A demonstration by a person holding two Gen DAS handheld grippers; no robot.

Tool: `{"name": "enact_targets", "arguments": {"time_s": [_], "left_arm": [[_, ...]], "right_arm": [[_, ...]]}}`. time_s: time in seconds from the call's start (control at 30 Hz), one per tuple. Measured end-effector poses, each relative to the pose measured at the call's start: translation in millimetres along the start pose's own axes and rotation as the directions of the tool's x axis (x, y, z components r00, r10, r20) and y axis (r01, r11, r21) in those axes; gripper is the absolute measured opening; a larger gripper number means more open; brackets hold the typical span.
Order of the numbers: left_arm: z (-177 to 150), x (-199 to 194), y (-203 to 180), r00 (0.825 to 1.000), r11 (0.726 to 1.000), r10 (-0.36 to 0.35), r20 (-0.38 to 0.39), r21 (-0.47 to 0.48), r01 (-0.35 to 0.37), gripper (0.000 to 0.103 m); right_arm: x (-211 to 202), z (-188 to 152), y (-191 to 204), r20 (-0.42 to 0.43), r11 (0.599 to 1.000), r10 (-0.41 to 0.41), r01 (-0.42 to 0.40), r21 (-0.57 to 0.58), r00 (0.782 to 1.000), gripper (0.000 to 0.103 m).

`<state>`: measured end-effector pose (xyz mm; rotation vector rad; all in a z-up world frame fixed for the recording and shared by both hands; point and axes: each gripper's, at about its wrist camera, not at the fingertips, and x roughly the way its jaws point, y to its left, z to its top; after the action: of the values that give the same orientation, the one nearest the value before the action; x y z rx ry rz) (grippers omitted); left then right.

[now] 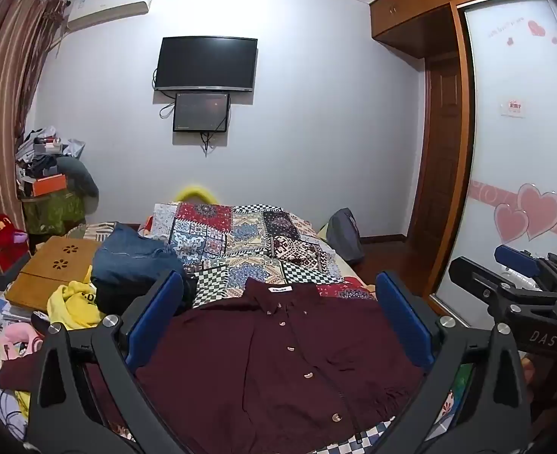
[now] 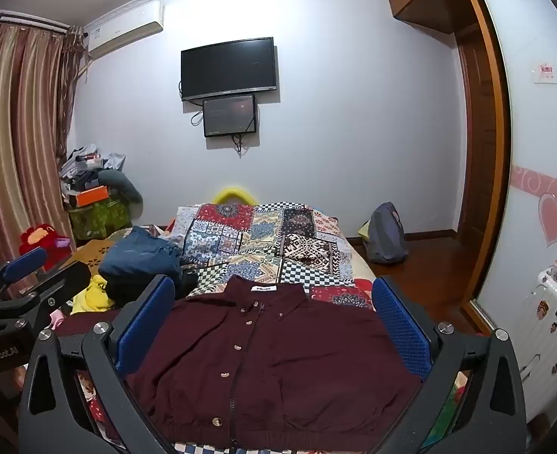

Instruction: Fold large clothes

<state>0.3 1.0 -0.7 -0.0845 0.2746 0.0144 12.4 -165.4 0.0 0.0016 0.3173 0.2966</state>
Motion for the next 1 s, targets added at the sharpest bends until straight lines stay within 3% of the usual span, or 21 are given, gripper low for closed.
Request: {"name": "enact_targets", "arguments": {"time_s": [1.0], "left_arm": [[-1, 5, 12, 1.0, 1.0, 0.019, -0.011, -0.005, -0.019, 0.102]], "right_arm": [[3, -3, 1, -0.021, 1.0, 0.005, -0.005, 0.013, 1.0, 0.103]]}}
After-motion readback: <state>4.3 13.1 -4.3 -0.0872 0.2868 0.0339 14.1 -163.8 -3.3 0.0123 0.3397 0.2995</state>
